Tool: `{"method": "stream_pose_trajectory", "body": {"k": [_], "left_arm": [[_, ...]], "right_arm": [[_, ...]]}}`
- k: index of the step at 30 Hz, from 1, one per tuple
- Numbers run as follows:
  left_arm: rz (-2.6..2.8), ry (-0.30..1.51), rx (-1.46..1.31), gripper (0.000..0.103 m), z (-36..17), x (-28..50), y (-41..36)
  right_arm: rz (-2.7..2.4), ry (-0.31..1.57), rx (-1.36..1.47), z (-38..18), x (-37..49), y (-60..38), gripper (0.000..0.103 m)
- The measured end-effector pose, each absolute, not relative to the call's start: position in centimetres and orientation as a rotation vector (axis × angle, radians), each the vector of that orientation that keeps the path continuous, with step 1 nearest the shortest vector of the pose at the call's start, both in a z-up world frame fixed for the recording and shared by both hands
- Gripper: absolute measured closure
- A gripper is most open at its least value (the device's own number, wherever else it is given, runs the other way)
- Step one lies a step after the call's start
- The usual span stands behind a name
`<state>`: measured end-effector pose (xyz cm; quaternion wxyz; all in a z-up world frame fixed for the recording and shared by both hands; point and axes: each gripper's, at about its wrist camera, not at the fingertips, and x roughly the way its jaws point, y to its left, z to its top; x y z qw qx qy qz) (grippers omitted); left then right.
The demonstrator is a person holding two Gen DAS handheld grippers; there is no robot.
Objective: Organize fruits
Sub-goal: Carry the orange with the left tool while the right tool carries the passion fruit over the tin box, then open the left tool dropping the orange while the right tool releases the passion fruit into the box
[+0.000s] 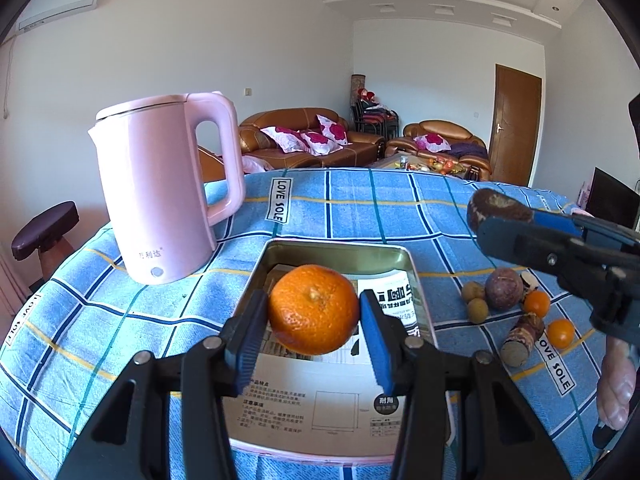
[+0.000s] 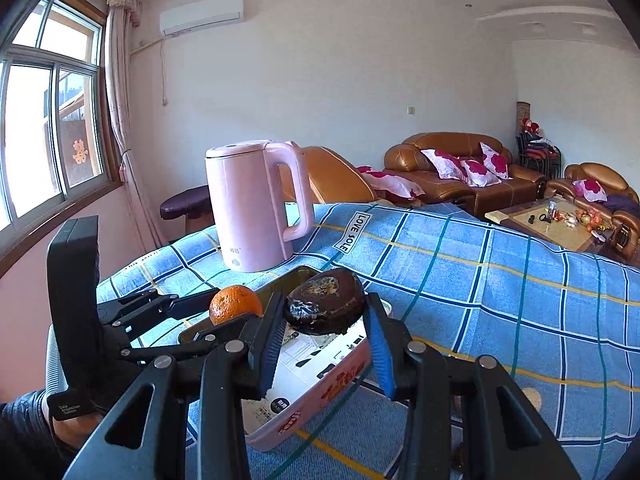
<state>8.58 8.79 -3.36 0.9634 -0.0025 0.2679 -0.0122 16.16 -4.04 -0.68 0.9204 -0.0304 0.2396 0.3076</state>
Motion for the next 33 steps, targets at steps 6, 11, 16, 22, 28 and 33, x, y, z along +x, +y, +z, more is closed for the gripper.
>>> {"method": "stream_pose_trajectory", "body": {"k": [6,11,16,22,28,33], "left_arm": [[-0.015,0.573,0.000,0.055,-3.8,9.8,9.2],[-0.009,0.595,0.007,0.055,-4.3,10.4,9.3],[-0.005,0.615,0.009,0.055,-4.7,10.9,9.4],[0.006,0.634,0.003,0.055,-5.3,11.3,9.7],[0.007,0.657,0.004,0.055,-5.8,11.8,9.8],[0.011,0.677,0.002,0.055,-6.3,12.1,9.9]], "right_arm": [[0.635,0.538,-0.061,-2.3,17.5,-2.9,0.061],[0.636,0.575,-0.059,-3.7,18.3,-2.2,0.061],[0.639,0.602,-0.067,-4.6,18.8,-1.7,0.061],[0.645,0.624,-0.088,-5.8,18.9,-0.9,0.061],[0.645,0.637,-0.103,-6.5,19.1,-0.3,0.061],[0.640,0.652,-0.112,-7.1,19.3,0.0,0.061]]}}
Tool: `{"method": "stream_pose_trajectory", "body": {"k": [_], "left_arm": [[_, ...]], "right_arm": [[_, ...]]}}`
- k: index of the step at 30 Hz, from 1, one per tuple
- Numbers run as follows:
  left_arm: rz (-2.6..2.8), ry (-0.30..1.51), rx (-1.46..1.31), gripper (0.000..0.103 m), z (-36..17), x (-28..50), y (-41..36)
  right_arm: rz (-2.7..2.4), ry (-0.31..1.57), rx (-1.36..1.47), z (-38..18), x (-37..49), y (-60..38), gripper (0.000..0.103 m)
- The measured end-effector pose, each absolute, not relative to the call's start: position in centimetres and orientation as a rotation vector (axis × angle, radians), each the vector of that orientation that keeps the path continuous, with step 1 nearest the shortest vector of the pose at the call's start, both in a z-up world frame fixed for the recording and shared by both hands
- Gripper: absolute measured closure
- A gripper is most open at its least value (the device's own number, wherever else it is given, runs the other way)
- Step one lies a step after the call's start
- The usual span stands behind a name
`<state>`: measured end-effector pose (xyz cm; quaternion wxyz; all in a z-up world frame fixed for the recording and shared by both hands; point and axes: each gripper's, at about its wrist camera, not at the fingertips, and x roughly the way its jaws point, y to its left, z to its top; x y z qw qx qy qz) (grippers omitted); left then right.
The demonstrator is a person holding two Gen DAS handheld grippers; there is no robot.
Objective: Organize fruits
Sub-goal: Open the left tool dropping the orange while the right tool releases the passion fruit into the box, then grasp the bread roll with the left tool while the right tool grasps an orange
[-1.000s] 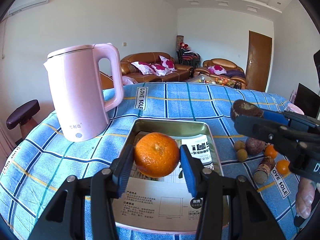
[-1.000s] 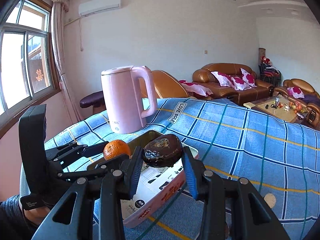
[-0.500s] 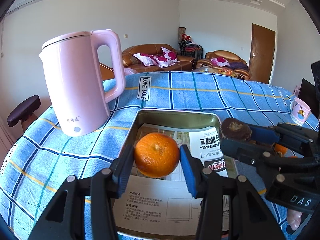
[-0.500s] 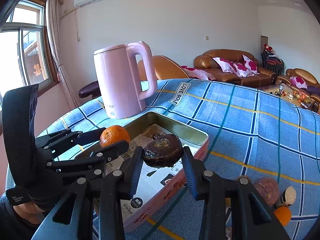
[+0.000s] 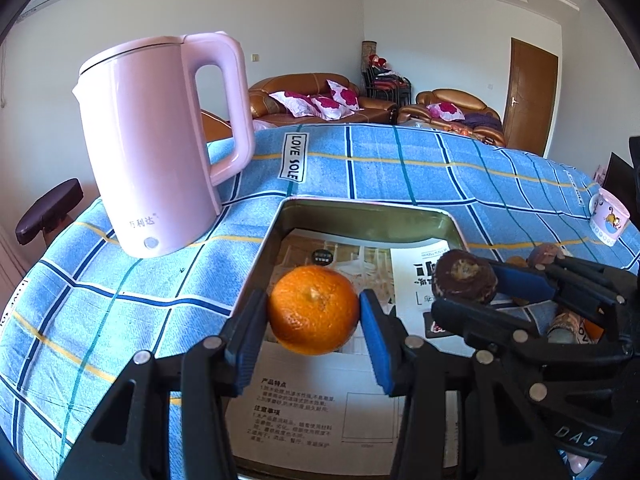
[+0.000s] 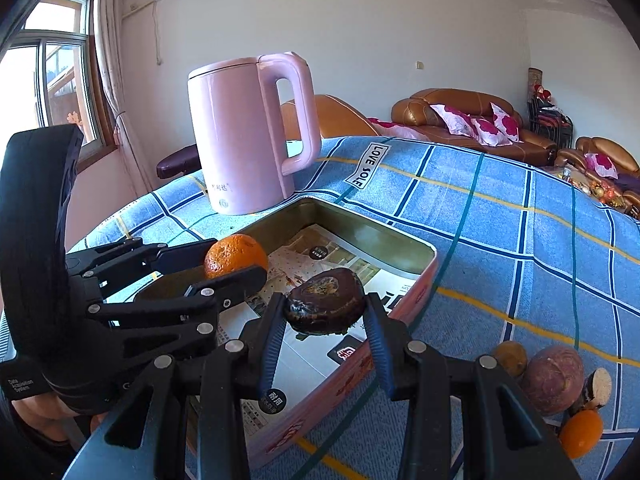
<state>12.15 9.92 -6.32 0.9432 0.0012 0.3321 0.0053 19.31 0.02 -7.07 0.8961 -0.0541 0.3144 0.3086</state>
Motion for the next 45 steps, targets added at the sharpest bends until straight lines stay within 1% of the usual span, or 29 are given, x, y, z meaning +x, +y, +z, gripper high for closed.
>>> {"method": "stream_pose_trajectory", "body": {"k": [12,15,19,21,22,23,24,25,32,37,45], "left_arm": [[0.013,0.698,-0.017,0.054,-6.7,12.3,10.4],[0.008,0.700,-0.027,0.054,-6.7,12.3,10.6],[0.009,0.691,-0.028,0.052,-6.5,12.0,10.6],[0.025,0.669,-0.016,0.044,-6.2,11.6,10.6],[0.024,0.663,-0.017,0.042,-6.0,11.3,10.5],[0.022,0.656,-0.020,0.036,-5.8,11.0,10.5],[0.020,0.645,-0.024,0.029,-5.5,10.7,10.5],[0.017,0.630,-0.025,0.026,-5.2,10.2,10.4],[-0.044,0.559,-0.021,0.010,-3.5,7.4,7.8],[-0.114,0.545,0.008,0.008,-3.2,6.3,3.8],[-0.217,0.604,0.056,0.008,-4.9,6.6,-2.7]], "right_arm": [[0.650,0.639,-0.161,-7.5,18.9,0.7,0.061],[0.644,0.633,-0.170,-7.5,18.8,0.8,0.059],[0.633,0.624,-0.165,-7.4,18.7,0.6,0.053],[0.619,0.615,-0.159,-7.2,18.5,0.4,0.049],[0.612,0.616,-0.147,-7.2,18.5,0.1,0.045],[0.608,0.617,-0.132,-7.2,18.5,-0.2,0.042],[0.601,0.616,-0.116,-7.1,18.4,-0.6,0.036],[0.589,0.613,-0.104,-7.0,18.3,-1.0,0.033],[0.535,0.559,-0.083,-5.6,15.8,-4.4,0.032],[0.411,0.534,-0.137,-5.5,12.9,-8.8,0.032],[0.227,0.658,-0.064,-7.3,12.5,-17.2,0.032]]}}
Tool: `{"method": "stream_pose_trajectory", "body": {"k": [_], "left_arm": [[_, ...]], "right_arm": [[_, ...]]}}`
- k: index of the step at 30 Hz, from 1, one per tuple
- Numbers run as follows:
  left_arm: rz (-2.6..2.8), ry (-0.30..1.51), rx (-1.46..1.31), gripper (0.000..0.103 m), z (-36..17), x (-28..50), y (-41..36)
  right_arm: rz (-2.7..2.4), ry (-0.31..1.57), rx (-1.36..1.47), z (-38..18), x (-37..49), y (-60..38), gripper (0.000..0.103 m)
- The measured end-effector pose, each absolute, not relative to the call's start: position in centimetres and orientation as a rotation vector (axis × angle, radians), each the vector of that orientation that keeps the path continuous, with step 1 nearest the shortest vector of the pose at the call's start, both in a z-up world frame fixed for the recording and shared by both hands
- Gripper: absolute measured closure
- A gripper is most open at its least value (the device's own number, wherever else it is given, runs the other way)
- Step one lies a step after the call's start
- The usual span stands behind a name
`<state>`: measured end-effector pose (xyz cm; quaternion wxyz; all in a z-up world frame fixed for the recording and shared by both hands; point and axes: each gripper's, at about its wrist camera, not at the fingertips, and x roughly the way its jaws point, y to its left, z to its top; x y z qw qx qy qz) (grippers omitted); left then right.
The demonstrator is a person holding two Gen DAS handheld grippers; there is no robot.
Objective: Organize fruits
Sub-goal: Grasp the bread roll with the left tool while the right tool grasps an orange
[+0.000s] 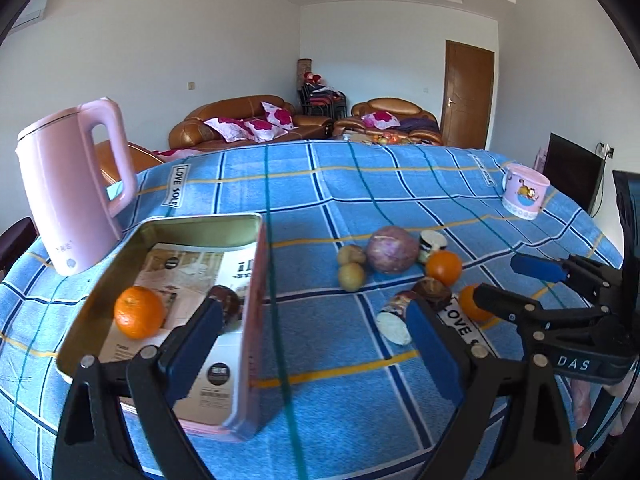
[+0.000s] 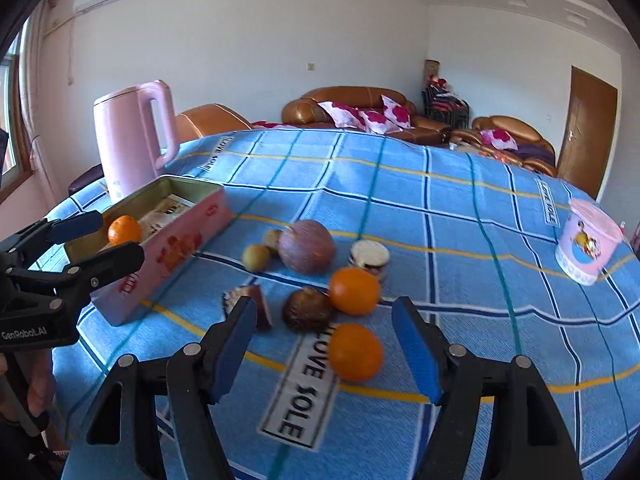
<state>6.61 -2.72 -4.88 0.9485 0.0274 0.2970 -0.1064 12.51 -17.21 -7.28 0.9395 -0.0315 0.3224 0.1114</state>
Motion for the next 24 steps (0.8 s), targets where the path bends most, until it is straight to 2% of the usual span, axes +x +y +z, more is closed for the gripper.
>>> {"method": "stream_pose_trajectory", "body": {"k": [9,13,17,19,22,23,24], "left_arm": [[-0.271,0.674,0.102,0.009,-6.1,8.3,-6.1],[-0.320,0.745,0.092,0.013,-7.0,9.7,-6.8],[-0.352,0.812,0.094,0.027,-8.0,10.6,-7.6],[-0.369,0.827,0.100,0.031,-8.3,10.8,-8.0],[-0.399,0.847,0.074,0.052,-8.5,11.1,-7.9],[-0.407,0.853,0.062,0.063,-8.5,11.2,-7.8],[-0.410,0.854,0.049,0.065,-8.5,11.2,-7.6]], "right_arm": [[0.281,0.762,-0.010,-8.9,13.7,-18.3,0.032],[0.275,0.797,0.018,-9.4,14.1,-18.7,0.045],[0.298,0.850,0.060,-10.1,14.9,-19.2,0.050],[0.317,0.864,0.065,-10.3,15.0,-19.1,0.058],[0.317,0.867,0.044,-10.4,14.9,-18.7,0.064],[0.320,0.866,0.040,-10.4,14.8,-18.6,0.067],[0.323,0.863,0.039,-10.4,14.7,-18.6,0.067]]}}
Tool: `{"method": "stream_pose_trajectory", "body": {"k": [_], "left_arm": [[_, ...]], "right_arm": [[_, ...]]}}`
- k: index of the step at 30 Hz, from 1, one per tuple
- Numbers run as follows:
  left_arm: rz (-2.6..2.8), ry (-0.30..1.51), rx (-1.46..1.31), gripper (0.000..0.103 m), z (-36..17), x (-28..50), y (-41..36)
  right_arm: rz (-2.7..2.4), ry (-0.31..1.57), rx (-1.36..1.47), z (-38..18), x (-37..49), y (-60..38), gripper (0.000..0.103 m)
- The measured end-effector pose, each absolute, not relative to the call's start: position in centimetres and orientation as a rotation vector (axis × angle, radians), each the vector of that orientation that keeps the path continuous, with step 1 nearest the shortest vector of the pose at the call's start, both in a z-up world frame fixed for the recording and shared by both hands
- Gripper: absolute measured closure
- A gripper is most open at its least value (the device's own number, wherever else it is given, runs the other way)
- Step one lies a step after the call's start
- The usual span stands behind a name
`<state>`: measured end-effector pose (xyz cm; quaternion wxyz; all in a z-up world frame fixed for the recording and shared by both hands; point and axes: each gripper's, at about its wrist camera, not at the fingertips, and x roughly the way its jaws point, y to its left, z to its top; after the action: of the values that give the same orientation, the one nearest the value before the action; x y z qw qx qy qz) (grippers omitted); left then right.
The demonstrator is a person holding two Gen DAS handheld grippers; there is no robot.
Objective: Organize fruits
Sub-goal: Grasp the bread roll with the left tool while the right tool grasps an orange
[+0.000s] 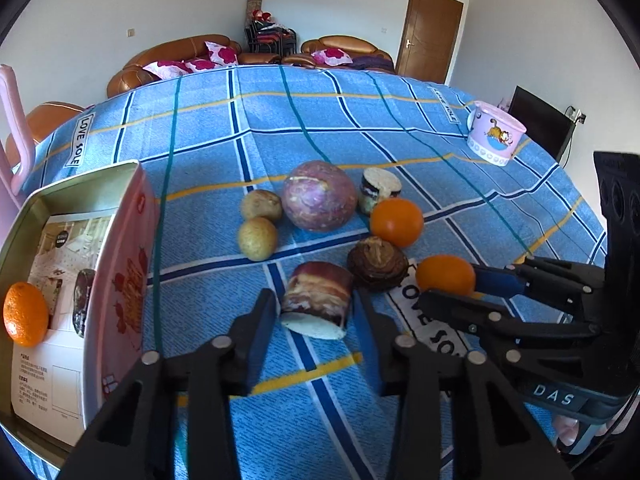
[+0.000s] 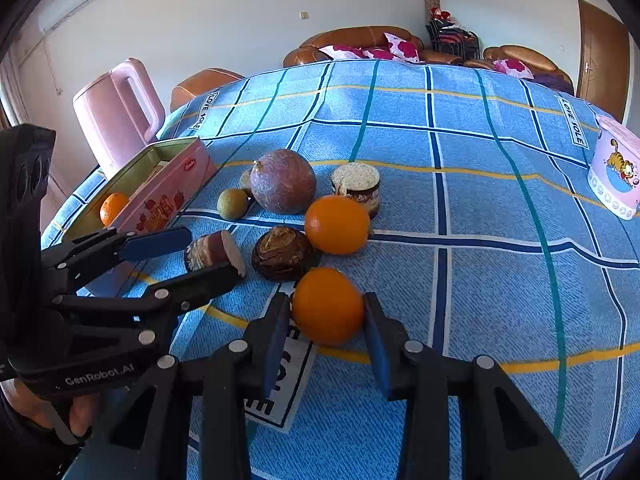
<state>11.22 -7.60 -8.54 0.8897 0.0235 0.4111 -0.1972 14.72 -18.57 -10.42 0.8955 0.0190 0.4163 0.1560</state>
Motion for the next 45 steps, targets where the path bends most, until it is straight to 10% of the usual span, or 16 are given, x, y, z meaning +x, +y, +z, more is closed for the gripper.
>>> {"method": "stream_pose_trajectory", "body": {"k": [45], "left_arm": [[-0.303,0.621,-0.050,0.065,-5.8,8.5,-4.3]], "right_arm": [[0.320,0.515,0.025,-5.9,12.4,-17.7,0.069]]}}
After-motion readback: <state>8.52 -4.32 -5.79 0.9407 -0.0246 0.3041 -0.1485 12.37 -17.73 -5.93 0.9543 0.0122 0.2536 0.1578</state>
